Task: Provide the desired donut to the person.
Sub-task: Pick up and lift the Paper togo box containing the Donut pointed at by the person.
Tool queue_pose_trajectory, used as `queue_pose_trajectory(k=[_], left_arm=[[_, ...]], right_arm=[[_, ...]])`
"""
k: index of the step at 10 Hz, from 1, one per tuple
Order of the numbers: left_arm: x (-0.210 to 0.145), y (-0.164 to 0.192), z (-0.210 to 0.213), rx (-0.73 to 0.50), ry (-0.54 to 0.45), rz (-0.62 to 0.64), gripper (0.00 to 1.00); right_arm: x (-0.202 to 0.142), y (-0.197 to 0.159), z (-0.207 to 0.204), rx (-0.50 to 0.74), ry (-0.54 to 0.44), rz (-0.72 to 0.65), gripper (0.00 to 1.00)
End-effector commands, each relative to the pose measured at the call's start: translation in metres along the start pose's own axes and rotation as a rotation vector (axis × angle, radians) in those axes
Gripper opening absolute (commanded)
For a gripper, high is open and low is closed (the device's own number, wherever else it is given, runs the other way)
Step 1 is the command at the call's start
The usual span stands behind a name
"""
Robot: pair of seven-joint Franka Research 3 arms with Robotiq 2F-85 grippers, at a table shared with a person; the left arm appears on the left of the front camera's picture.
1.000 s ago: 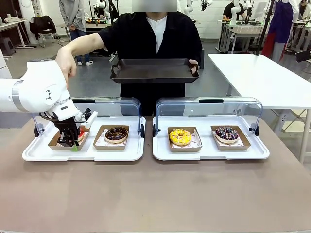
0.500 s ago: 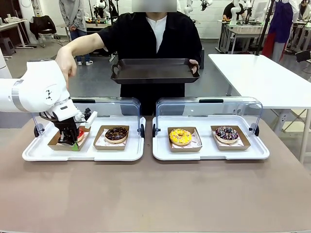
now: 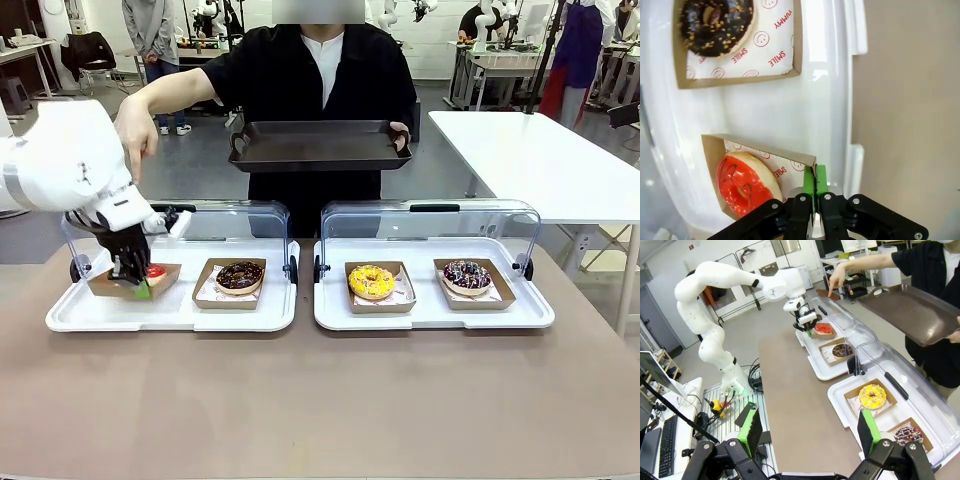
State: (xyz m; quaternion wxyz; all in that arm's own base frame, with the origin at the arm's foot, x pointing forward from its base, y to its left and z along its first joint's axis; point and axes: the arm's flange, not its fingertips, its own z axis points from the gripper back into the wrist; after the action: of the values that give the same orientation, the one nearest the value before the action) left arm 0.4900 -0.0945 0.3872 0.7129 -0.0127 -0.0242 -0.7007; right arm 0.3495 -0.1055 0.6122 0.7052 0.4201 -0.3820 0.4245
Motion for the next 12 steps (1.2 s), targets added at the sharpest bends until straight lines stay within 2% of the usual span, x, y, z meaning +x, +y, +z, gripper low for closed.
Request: queue_pose_trajectory(k=[1,5,7,10,12], left_arm=[[-0.001,-0.028,0.061,-0.036,0.02,0.023,0.0],[-0.002,-0.071,0.162,-0.078,-0.017,0.089,0.0],[0.007,-0.08,0.206,-0.043,-0.024,0.116,0.0],[0.015,-0.069,0.254,0.07,-0.047,0.121,0.0],[0.019,-0.058,0.263,0.071,-0.035,0.125,0.0]], right_arm=[[0.002,-0.001,0.0,0.008,-0.017,0.015,1.0],[0.002,-0.001,0.0,0.008,-0.017,0.015,1.0],[0.002,-0.001,0.0,0.008,-0.017,0.015,1.0],[0.002,-0.001,0.0,0.008,-0.017,0.015,1.0],[0.002,-0.001,0.0,0.008,-0.017,0.015,1.0]])
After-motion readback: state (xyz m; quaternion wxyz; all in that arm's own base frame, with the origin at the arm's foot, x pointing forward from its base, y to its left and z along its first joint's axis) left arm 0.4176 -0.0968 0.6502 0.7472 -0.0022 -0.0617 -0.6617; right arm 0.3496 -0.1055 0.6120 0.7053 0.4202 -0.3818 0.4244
